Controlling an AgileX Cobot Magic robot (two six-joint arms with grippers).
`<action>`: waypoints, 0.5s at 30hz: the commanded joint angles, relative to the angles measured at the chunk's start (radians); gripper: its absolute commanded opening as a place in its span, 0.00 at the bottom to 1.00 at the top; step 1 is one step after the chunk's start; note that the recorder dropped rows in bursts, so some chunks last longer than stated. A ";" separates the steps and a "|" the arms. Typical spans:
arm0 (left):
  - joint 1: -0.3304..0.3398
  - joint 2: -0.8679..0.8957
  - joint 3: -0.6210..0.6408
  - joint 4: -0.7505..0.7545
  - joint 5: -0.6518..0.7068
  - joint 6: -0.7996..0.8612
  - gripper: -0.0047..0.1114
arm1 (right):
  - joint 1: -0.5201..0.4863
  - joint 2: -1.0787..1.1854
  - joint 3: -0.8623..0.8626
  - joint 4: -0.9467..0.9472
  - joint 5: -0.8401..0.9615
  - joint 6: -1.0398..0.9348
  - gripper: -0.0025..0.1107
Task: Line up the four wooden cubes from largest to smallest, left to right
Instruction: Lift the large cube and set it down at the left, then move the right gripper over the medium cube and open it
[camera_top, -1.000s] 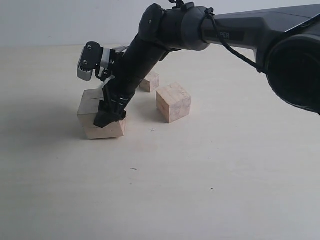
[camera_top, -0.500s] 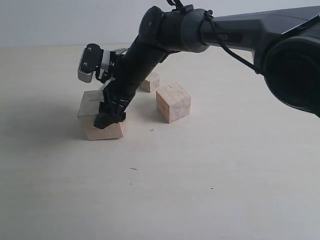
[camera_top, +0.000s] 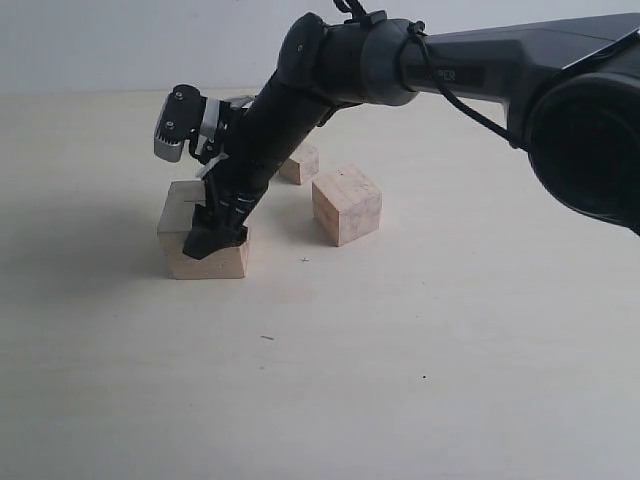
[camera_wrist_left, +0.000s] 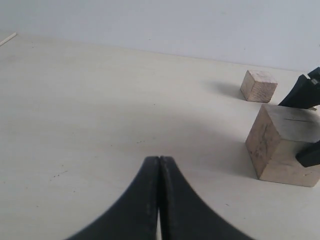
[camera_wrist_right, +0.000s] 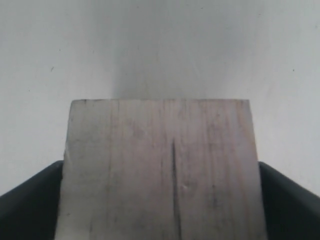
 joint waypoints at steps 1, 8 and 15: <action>-0.006 -0.006 0.003 -0.011 -0.011 0.001 0.04 | 0.002 -0.005 -0.012 0.036 0.003 -0.004 0.91; -0.006 -0.006 0.003 -0.011 -0.011 0.001 0.04 | 0.002 -0.079 -0.012 0.042 0.043 0.000 0.95; -0.006 -0.006 0.003 -0.011 -0.011 0.001 0.04 | 0.002 -0.234 -0.012 -0.035 0.047 0.131 0.95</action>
